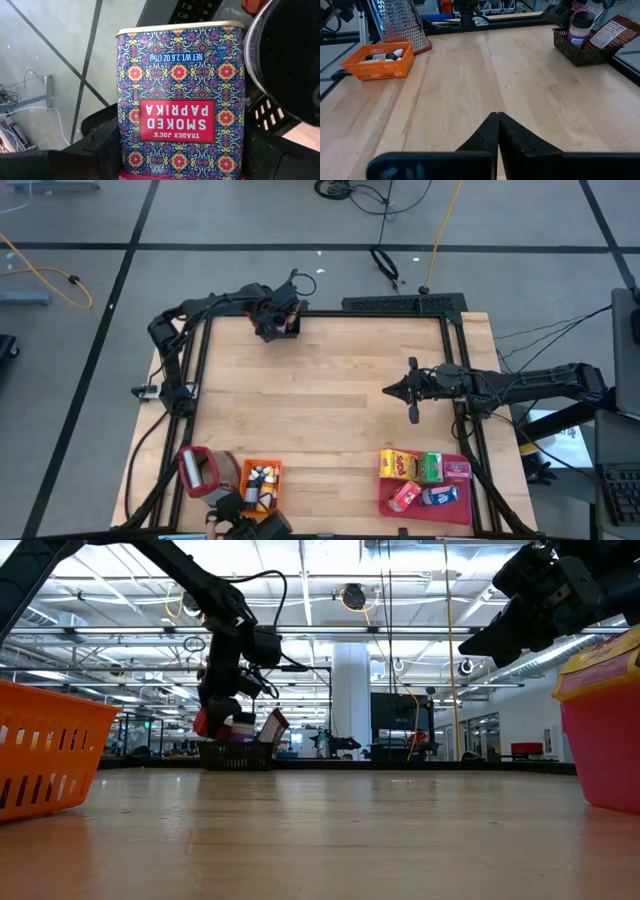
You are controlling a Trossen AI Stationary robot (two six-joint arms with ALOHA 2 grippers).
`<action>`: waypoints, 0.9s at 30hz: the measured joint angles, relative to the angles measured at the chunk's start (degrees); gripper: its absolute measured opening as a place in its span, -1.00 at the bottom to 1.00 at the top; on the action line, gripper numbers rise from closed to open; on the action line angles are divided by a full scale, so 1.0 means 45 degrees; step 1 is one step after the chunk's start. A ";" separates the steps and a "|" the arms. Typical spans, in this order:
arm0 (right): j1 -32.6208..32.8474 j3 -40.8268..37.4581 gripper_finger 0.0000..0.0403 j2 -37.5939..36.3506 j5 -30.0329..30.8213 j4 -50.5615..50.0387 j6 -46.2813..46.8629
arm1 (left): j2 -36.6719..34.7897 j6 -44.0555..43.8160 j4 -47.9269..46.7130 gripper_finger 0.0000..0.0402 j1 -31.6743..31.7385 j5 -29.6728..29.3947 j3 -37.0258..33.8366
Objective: Pick & Place Kitchen Items
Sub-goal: Put the red seasoning can into the black bin
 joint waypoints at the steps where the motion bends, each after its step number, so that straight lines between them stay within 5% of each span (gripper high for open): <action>1: 0.0000 0.0000 -1.00 0.0000 0.0000 0.0000 0.0000 | 0.0000 -0.0055 0.0000 0.41 -0.0003 0.0022 0.0000; 8: 0.0000 0.0000 -1.00 0.0000 -0.0005 0.0000 0.0000 | 0.0000 -0.0098 0.0000 0.62 -0.0082 0.0880 0.0000; 27: 0.0005 0.0000 -1.00 0.0000 -0.0005 -0.0005 0.0000 | -0.0005 -0.0254 0.0024 0.67 -0.0087 0.0520 0.0000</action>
